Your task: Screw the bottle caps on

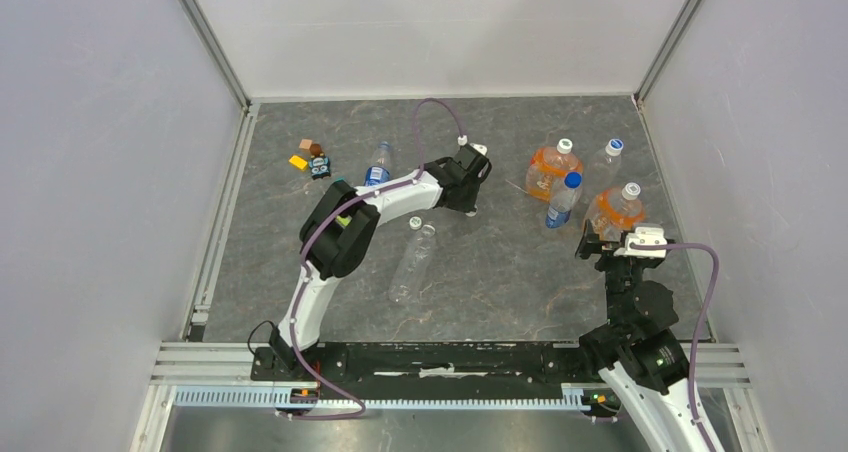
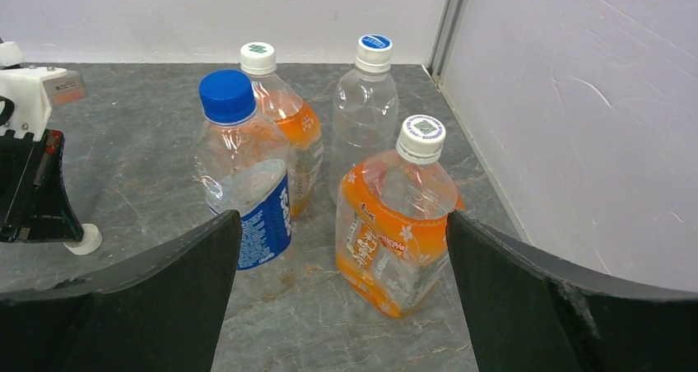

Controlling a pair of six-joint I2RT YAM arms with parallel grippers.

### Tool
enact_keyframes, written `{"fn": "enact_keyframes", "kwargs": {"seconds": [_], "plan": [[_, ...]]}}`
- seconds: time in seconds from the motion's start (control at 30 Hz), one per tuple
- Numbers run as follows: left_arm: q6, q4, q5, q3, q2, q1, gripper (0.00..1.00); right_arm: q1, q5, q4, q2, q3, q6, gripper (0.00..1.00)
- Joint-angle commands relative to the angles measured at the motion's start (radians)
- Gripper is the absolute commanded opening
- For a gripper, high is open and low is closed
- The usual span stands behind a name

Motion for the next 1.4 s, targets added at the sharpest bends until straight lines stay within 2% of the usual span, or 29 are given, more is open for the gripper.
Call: {"fn": "enact_keyframes", "kwargs": {"seconds": [0.0, 0.4, 0.6, 0.8, 0.9, 1.0, 1.1, 1.2, 1.37], "plan": [[-0.072, 0.086, 0.072, -0.078, -0.122, 0.012, 0.02, 0.005, -0.064, 0.035, -0.143, 0.027, -0.014, 0.98], [-0.258, 0.338, 0.270, -0.435, -0.538, 0.051, 0.02, 0.004, -0.493, 0.102, 0.135, 0.207, -0.027, 0.98], [-0.364, 0.424, 0.335, -0.566, -0.717, 0.075, 0.02, 0.004, -0.739, 0.198, 0.247, 0.224, -0.055, 0.98], [-0.477, 0.538, 0.409, -0.651, -0.860, 0.076, 0.02, 0.003, -1.014, 0.482, 0.327, 0.134, -0.054, 0.98], [-0.526, 0.582, 0.450, -0.681, -0.911, 0.077, 0.02, 0.004, -1.151, 0.696, 0.404, 0.072, -0.031, 0.99], [-0.564, 0.619, 0.476, -0.708, -0.951, 0.077, 0.02, 0.004, -1.269, 0.920, 0.508, 0.019, 0.021, 0.92], [-0.593, 0.642, 0.515, -0.716, -0.971, 0.077, 0.02, 0.003, -1.351, 1.119, 0.591, -0.002, 0.069, 0.88], [-0.647, 0.695, 0.564, -0.733, -0.978, 0.075, 0.02, 0.003, -1.390, 1.241, 0.653, 0.008, 0.124, 0.86], [-0.737, 0.801, 0.631, -0.758, -0.979, 0.074, 0.02, 0.005, -1.408, 1.294, 0.725, 0.042, 0.127, 0.80]]}}
